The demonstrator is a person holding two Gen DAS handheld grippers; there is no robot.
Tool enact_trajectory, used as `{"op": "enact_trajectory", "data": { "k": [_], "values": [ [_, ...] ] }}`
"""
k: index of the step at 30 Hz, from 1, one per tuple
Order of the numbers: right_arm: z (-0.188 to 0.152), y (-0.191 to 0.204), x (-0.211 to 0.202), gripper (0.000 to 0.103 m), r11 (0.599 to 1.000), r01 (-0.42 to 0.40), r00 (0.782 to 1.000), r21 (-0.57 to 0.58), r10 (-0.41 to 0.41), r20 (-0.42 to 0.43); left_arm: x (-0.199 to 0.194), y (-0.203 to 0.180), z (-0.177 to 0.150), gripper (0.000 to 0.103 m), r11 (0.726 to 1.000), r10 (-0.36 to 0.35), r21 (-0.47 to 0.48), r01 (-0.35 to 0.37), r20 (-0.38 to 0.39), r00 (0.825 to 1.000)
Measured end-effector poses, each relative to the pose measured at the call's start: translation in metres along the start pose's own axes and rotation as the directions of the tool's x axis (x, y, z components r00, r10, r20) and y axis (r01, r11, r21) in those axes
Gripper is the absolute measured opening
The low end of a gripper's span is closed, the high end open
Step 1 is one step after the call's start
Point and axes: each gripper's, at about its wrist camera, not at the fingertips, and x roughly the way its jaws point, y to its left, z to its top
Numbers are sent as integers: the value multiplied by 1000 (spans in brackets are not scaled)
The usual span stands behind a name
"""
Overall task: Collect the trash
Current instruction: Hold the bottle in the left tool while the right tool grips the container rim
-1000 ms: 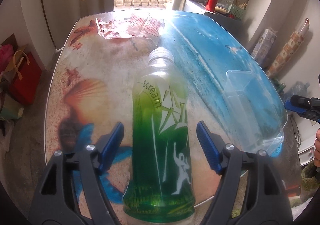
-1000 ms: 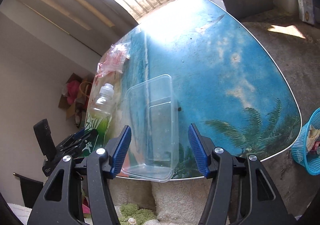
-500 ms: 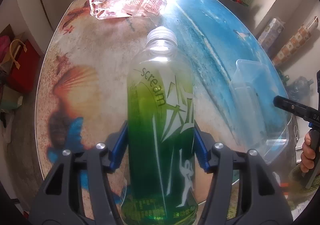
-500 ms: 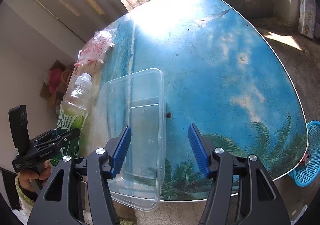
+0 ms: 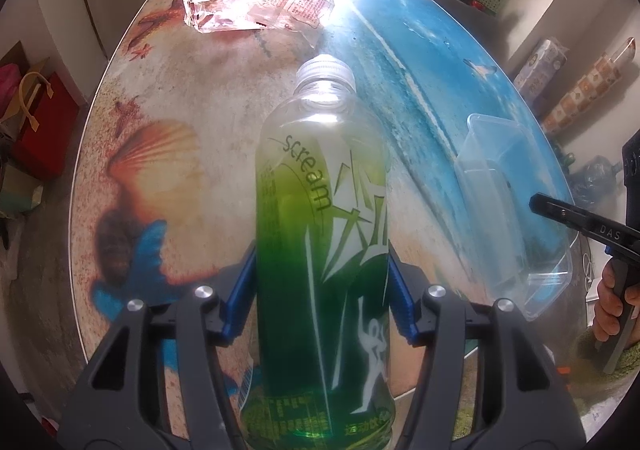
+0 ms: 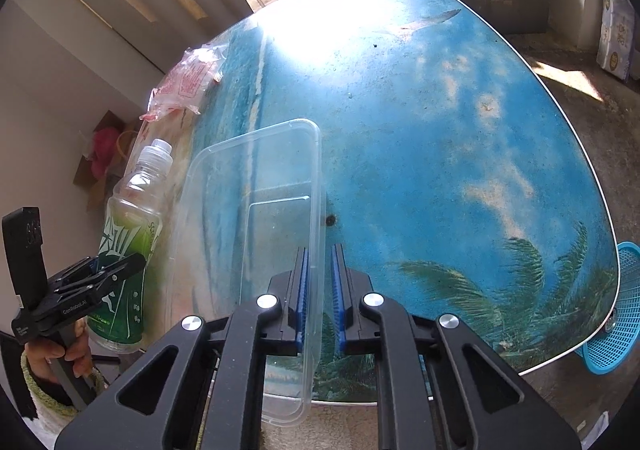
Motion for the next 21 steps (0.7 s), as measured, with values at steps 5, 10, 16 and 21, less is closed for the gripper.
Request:
{"op": "enact_trajectory", "data": {
  "k": [5, 10, 16, 21],
  "values": [
    [0, 3, -2, 6, 1000, 10, 1000, -12, -9, 6, -1, -3, -3, 55, 1000, 19, 24, -19, 1, 1000],
    [-1, 4, 0, 6, 1000, 21, 1000, -14, -21, 2, -1, -10, -6, 55, 992, 82, 95, -83, 9, 997],
    [-1, 7, 4, 6, 999, 38, 999, -15, -38, -7, 1, -20, -7, 55, 974, 149, 172, -150, 21, 989],
    [-1, 9, 7, 6, 999, 49, 999, -20, -49, -13, 3, -26, -9, 55, 956, 191, 223, -191, 22, 981]
  ]
}}
